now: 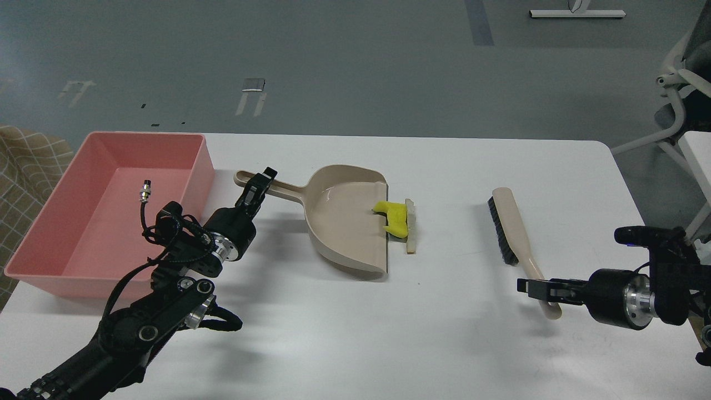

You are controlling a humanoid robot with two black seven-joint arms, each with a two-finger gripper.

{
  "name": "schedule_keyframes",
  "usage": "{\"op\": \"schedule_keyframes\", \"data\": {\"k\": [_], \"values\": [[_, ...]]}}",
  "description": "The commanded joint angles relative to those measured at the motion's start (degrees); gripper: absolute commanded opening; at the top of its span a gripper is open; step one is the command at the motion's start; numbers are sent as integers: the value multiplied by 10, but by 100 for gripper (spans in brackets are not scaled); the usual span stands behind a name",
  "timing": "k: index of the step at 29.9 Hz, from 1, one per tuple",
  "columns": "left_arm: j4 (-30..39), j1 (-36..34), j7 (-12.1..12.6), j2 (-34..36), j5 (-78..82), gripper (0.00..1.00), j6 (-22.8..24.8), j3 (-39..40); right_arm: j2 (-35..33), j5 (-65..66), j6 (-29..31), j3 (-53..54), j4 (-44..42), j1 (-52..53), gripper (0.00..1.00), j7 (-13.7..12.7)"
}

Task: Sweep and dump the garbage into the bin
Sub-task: 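Grasp the wooden brush handle with the right gripper and lift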

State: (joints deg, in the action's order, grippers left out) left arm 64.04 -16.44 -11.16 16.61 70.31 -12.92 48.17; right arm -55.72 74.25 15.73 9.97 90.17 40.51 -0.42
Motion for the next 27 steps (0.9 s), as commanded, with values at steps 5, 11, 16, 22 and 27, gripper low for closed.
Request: {"op": "schedule_keyframes", "data": {"k": [5, 11, 16, 22, 27], "values": [[0, -2, 0, 0, 0, 0, 0, 0, -3, -2, 12, 1, 3, 4, 0, -13], [6, -2, 0, 0, 0, 0, 0, 0, -4, -1, 12, 7, 2, 26, 0, -14], [7, -1, 0, 0, 0, 0, 0, 0, 0, -1, 12, 3, -4, 56, 0, -15], [12, 2, 1, -1, 1, 0, 0, 0, 62, 1, 12, 0, -43, 47, 0, -15], [12, 2, 0, -1, 2, 0, -1, 0, 119, -10, 12, 0, -76, 39, 0, -9]]}}
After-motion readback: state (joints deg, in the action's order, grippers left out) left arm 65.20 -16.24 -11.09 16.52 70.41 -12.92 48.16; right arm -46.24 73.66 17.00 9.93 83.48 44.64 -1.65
